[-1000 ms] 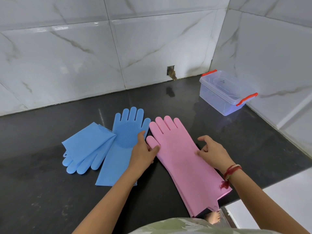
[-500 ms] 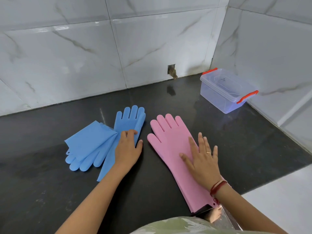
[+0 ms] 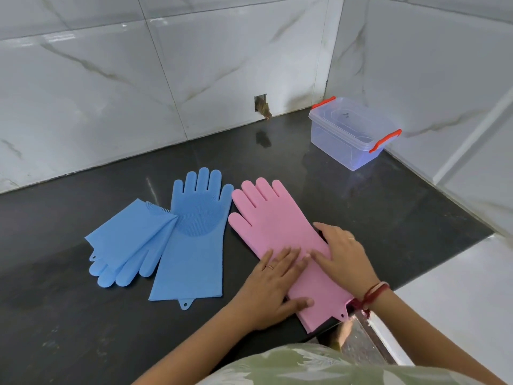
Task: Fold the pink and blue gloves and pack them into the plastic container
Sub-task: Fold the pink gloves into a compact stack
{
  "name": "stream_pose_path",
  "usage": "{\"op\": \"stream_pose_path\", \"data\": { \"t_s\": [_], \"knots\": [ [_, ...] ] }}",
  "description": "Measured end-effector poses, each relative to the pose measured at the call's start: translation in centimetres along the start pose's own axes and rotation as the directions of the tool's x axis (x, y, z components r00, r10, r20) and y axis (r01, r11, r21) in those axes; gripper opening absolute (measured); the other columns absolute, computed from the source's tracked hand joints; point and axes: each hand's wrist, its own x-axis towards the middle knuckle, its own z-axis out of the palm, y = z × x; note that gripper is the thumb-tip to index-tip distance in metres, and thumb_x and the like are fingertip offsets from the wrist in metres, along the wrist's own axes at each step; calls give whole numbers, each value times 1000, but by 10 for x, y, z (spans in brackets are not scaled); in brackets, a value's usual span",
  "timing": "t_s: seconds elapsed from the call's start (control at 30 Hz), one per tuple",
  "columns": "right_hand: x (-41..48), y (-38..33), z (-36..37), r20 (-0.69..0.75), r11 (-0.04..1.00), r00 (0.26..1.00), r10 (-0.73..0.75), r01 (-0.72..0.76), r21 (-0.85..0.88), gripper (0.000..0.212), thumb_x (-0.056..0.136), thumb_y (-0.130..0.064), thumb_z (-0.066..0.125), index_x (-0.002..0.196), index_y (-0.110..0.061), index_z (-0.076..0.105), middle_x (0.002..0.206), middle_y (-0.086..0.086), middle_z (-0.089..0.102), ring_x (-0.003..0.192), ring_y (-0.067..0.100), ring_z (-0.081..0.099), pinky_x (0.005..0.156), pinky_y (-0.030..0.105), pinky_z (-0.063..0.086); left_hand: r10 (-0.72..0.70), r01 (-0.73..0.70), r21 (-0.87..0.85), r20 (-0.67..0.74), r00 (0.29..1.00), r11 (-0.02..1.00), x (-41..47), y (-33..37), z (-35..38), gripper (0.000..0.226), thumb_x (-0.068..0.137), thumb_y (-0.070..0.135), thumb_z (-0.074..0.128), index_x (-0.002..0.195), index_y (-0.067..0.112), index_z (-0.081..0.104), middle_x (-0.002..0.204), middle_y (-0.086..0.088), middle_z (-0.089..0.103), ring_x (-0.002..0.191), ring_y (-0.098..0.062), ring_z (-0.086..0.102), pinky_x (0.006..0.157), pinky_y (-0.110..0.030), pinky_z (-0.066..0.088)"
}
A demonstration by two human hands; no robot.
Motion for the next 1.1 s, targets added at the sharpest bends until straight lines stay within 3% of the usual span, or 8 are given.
{"op": "stream_pose_path", "data": {
  "t_s": [0.1,0.2,0.33,0.43,0.53,0.67,0.97,1.1],
  "knots": [
    [-11,21,-13,71,997,996,50,-46,-68,46,90,-37,52,133,-24,43,129,-1,50,116,21,46,97,33,40,41,-42,15,52,998,999,-3,-3,-2,82,83,77,16,150,33,-4,156,8,-15,139,-6,-28,112,-32,-22],
    [-21,35,-20,144,999,989,-34,32,13,44,92,-26,50,135,-30,39,124,-5,51,100,8,50,87,21,41,83,-82,-9,33,996,997,-13,-4,1,86,81,79,27,150,33,6,158,8,-2,140,-3,-23,112,-28,-21],
    [-32,50,-27,167,944,932,-323,330,-19,55,89,-1,46,132,-35,47,130,-5,47,103,7,50,85,14,43,23,-39,-93,-160,987,995,-24,-1,0,79,77,76,46,142,36,26,151,5,28,142,-6,10,115,-34,18],
    [-32,61,-29,239,896,888,-393,428,-119,54,86,-3,57,127,-39,54,141,-4,43,118,17,48,95,26,48,41,-73,-88,-323,946,993,-30,5,1,72,76,71,55,134,31,38,135,2,38,124,-13,41,96,-31,45],
    [-27,64,-34,191,890,878,-438,454,-46,43,87,-5,59,120,-32,62,135,-1,54,114,21,53,93,36,50,94,-124,-66,-346,933,990,-35,3,0,64,78,68,57,125,26,51,124,3,50,114,-11,50,87,-27,50],
    [-17,73,-43,141,896,884,-445,441,60,30,85,-10,64,108,-28,71,122,-7,64,103,7,55,93,37,49,106,-130,-59,-308,946,990,-36,1,-2,54,83,62,55,122,25,57,119,4,61,111,-11,57,83,-27,54],
    [0,75,-34,116,887,880,-460,451,95,11,88,-22,61,92,-23,71,111,-8,64,101,7,54,95,38,46,234,-207,114,-339,911,972,-31,-1,1,40,87,48,53,103,16,71,103,-2,71,103,-17,67,74,-28,58],
    [7,59,-31,33,876,904,-427,404,262,17,92,-8,50,99,-15,64,110,-10,56,105,4,51,94,28,41,62,-89,-69,-326,943,994,-31,0,-8,52,85,60,49,109,18,68,109,3,71,101,-11,66,80,-25,56]
  ]
}}
